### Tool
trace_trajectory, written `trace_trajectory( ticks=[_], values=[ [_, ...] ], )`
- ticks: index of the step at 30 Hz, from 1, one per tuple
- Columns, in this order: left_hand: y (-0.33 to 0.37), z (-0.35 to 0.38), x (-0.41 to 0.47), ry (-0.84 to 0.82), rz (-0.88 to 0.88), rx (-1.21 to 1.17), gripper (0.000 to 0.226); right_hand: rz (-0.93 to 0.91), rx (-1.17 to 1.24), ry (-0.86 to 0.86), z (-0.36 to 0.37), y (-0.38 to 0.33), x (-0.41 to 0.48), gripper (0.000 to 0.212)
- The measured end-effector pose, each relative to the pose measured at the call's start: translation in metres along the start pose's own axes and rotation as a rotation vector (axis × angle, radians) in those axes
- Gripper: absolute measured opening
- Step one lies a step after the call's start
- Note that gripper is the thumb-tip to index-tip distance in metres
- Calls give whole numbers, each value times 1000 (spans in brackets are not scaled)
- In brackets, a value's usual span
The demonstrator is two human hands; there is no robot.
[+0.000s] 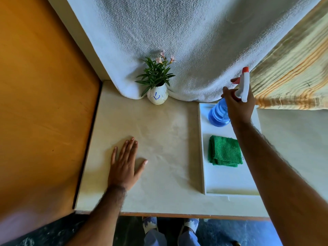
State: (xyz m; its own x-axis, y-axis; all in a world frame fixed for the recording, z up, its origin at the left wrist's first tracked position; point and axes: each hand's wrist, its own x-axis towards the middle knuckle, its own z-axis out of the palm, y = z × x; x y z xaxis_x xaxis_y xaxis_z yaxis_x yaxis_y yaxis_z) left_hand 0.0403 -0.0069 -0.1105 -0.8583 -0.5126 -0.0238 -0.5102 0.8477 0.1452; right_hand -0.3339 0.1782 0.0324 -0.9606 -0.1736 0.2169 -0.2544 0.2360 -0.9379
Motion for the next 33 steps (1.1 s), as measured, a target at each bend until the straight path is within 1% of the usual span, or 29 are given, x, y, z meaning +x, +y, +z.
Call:
trace_trajectory(
  ticks=[2,4,5,7,9,11,12,14,16,18,21,23,25,28,31,33],
  values=[
    [0,1,0,3,-2,-11,86,9,-12,-21,-2,1,0,26],
    [-1,1,0,6,0,-18,86,48,-25,-64,-5,5,-1,36],
    [-1,1,0,5,1,-18,86,80,-51,-95,-8,8,-4,45],
    [-1,1,0,10,2,-24,87,107,-137,-138,-18,18,-20,69],
    [0,1,0,18,3,-33,86,47,-230,-152,-32,34,-48,93],
    [1,2,0,23,-1,-32,86,-61,-409,-178,-52,52,-83,100],
    [1,2,0,27,-2,-30,85,-126,-515,-222,-64,62,-100,101],
    [0,2,-1,31,-2,-19,85,-215,-688,-391,-88,79,-128,100],
    [-1,4,0,35,1,-12,86,-279,-787,-549,-105,92,-146,98],
    [0,4,1,42,7,-9,86,-362,-867,-618,-114,98,-149,88],
    [2,5,2,60,11,5,86,-461,-980,-613,-108,95,-143,79],
    [0,5,1,65,10,14,85,-448,-1011,-597,-98,87,-141,72],
    [-1,5,0,63,8,17,85,-393,-1013,-574,-91,80,-142,66],
    [0,5,0,64,5,-6,85,-319,-945,-512,-87,69,-143,60],
    [1,3,1,61,3,-12,84,-437,-839,-491,-70,53,-146,58],
    [1,2,0,53,5,-5,84,-528,-749,-522,-44,36,-148,58]
  ],
)
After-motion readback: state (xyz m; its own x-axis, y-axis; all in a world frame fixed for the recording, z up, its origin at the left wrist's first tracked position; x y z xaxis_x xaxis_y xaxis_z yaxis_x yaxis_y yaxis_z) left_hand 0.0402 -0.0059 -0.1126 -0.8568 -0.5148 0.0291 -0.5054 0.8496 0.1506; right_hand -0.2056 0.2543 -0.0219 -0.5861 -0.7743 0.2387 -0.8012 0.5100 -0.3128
